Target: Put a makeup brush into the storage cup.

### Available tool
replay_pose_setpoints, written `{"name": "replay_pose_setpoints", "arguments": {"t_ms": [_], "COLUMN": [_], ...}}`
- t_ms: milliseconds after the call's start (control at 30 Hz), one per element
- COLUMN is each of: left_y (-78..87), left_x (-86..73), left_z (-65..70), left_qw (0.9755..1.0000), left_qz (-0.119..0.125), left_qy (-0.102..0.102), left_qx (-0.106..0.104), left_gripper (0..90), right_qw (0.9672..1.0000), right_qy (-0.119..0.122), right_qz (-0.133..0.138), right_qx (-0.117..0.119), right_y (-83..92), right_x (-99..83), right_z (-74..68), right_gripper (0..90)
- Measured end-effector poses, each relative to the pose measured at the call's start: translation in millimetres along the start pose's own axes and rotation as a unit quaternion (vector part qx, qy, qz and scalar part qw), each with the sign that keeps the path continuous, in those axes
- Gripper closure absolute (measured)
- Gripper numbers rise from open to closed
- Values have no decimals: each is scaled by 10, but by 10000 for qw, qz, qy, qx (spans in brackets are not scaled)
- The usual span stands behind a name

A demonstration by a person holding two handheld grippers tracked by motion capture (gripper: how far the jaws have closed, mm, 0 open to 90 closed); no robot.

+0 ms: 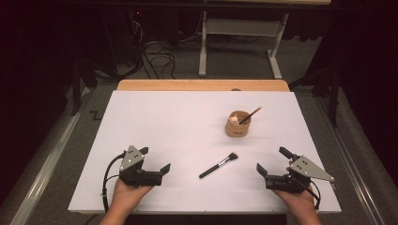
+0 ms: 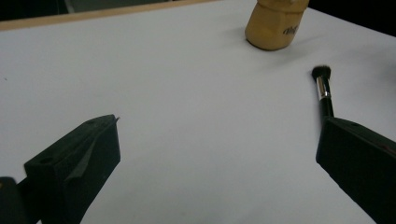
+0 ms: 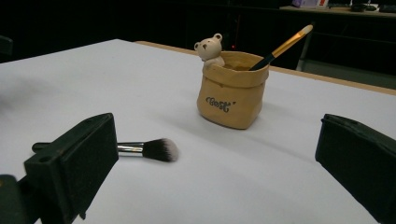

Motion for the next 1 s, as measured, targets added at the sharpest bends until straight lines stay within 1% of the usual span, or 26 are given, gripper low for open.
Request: {"name": "replay_pose_setpoints", "arguments": {"t_ms": [33, 100, 167, 233, 267, 300, 333, 433, 467, 533, 600, 633, 667, 700, 733, 767, 833, 900, 933, 967, 1000], "left_y": [-12, -18, -28, -50, -56, -63, -69, -71, -75, -76, -86, -95, -101, -109, -117, -122, -127, -127, -125, -127, -125], "left_x": [-19, -32, -56, -92, -99, -108, -126, -158, -158, -163, -163, -168, -171, -177, -186, -188, -192, -193, -196, -197, -199], "left_z": [8, 23, 39, 40, 32, 28, 23, 25, 32, 39, 56, 65, 74, 79, 93, 99, 113, 127, 137, 141, 144], "left_qw": [10000, 9999, 9996, 9990, 9989, 9986, 9979, 9964, 9965, 9956, 9949, 9937, 9932, 9919, 9900, 9890, 9855, 9828, 9803, 9790, 9760], "left_qz": [-83, -118, -233, -388, -418, -483, -601, -789, -793, -865, -938, -1028, -1076, -1169, -1292, -1356, -1545, -1690, -1812, -1869, -1978], "left_qy": [-43, -125, -136, -214, -231, -214, -223, -295, -281, -354, -380, -438, -452, -505, -560, -593, -706, -742, -776, -804, -906], "left_qx": [-4, 12, -19, -32, -3, -5, -15, 15, 34, 47, 34, 21, 16, 21, -10, -10, -36, -80, -122, -114, -118], "left_gripper": [7, 8, 8, 8, 8, 8, 9, 8, 9, 10, 11, 11, 11, 11, 11, 10, 10, 11, 12, 13, 13], "right_qw": [10000, 10000, 10000, 10000, 10000, 10000, 9999, 9999, 9998, 9998, 9997, 9997, 9997, 9997, 9997, 9997, 9996, 9996, 9996, 9996, 9996], "right_qy": [30, 43, 68, 48, 29, 30, 43, 60, 69, 88, 108, 114, 107, 103, 102, 96, 90, 83, 75, 80, 88], "right_qz": [6, 4, 1, -16, -36, -51, -61, -81, -69, -102, -108, -99, -95, -88, -85, -88, -81, -85, -83, -78, -72], "right_qx": [5, 16, 40, 54, 64, 56, 84, 125, 155, 174, 181, 196, 207, 217, 228, 223, 240, 241, 247, 250, 250], "right_y": [-1, -1, -7, -16, -25, -29, -37, -51, -57, -65, -68, -68, -67, -67, -67, -66, -68, -69, -68, -67, -66], "right_x": [6, 10, 6, -4, -15, -20, -26, -34, -37, -48, -50, -48, -46, -44, -43, -44, -44, -47, -47, -46, -44], "right_z": [-8, -30, -43, -50, -53, -52, -58, -75, -82, -92, -100, -104, -109, -112, -114, -112, -110, -105, -104, -102, -99], "right_gripper": [2, 2, 2, 2, 2, 2, 2, 2, 2, 2, 2, 2, 2, 2, 2, 2, 2, 2, 2, 2, 2]}}
Point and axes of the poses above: each handheld gripper's, and its own axes: y roughly backward along the jaws, x roughly out of its top, z roughly to its right, the point moved 9 cm from there along -y, roughly forward along the jaws, and after that the axes turned 12 degrees about x, right-handed, at the moved point
